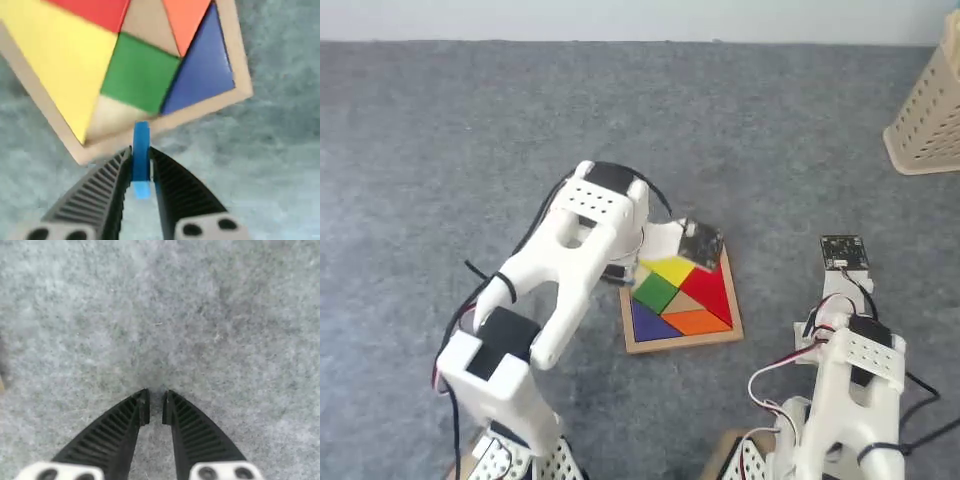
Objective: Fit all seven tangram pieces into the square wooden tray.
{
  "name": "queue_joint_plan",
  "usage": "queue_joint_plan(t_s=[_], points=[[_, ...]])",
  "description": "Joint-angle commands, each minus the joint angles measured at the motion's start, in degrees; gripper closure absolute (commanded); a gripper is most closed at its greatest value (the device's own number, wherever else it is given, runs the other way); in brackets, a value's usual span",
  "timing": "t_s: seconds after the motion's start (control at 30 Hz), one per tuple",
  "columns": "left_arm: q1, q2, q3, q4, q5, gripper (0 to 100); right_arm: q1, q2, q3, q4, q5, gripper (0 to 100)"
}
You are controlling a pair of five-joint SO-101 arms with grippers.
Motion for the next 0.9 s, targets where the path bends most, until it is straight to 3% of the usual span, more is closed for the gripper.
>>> queue_joint_plan(t_s=[0.0, 0.13, 0.43, 0.63, 0.87], points=[[0.53, -3.60, 0.57, -4.57, -7.12, 99, -0.57, -1.19, -0.26, -0.84, 1.14, 91.5], [1.05, -3.52, 0.84, -7.56, -9.05, 99, -0.57, -1.19, -0.26, -0.84, 1.14, 91.5], [3.43, 1.58, 0.75, -7.38, -9.32, 99, -0.57, -1.19, -0.26, -0.84, 1.32, 91.5], [3.60, 1.49, 0.75, -4.48, -15.12, 98, -0.57, -1.19, -0.26, -0.84, 1.32, 91.5], [2.46, 0.00, -0.22, -4.57, -15.30, 97, -0.57, -1.19, -0.26, -0.84, 1.32, 91.5]])
